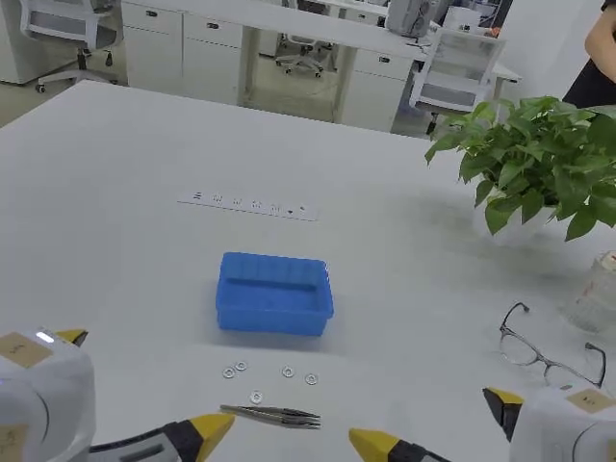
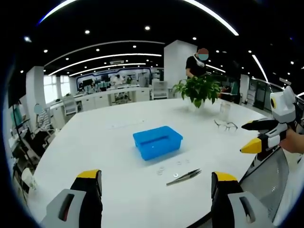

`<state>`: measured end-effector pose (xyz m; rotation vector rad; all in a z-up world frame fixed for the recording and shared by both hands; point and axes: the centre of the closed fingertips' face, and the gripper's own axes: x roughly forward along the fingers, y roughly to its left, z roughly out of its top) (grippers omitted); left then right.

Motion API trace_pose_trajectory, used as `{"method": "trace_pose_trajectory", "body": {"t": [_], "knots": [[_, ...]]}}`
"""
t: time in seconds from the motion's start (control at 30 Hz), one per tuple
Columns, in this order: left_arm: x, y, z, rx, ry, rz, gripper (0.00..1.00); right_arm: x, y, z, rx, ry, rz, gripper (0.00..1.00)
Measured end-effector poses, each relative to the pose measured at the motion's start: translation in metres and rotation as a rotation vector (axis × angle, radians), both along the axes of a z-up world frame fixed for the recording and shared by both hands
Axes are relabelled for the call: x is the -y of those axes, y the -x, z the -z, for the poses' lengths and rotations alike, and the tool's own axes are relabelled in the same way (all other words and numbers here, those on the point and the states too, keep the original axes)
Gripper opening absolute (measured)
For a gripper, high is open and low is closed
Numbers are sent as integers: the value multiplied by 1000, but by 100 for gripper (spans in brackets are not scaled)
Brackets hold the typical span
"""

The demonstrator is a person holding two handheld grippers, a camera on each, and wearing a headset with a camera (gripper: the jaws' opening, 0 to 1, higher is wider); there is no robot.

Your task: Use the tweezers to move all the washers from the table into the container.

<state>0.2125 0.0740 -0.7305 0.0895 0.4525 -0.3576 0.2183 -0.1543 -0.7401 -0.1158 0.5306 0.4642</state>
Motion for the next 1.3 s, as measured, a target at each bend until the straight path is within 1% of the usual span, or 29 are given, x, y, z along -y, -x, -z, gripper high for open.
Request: {"method": "trace_pose_trajectory", "body": {"t": [0.4, 0.5, 0.57, 0.7, 0.87, 1.1, 1.3], "knots": [[-4, 0, -1, 0, -2, -9, 98, -1, -1, 0, -2, 5, -3, 94], [-4, -1, -1, 5, -4, -11, 99, 0, -2, -1, 0, 6, -3, 94], [-4, -1, 0, -1, 2, -6, 98, 0, -3, -1, -1, 4, -2, 95], [-5, 0, 1, -6, -6, -10, 99, -1, -2, 1, -5, 7, -5, 94], [-6, 0, 2, -9, -5, -12, 99, -2, -2, 2, -9, 6, -5, 95], [-11, -2, 5, -19, -1, -28, 99, -1, -4, 3, -11, 4, 2, 97], [-12, -8, 7, -20, -16, -21, 99, -2, -6, 7, -18, 12, 4, 99]]}}
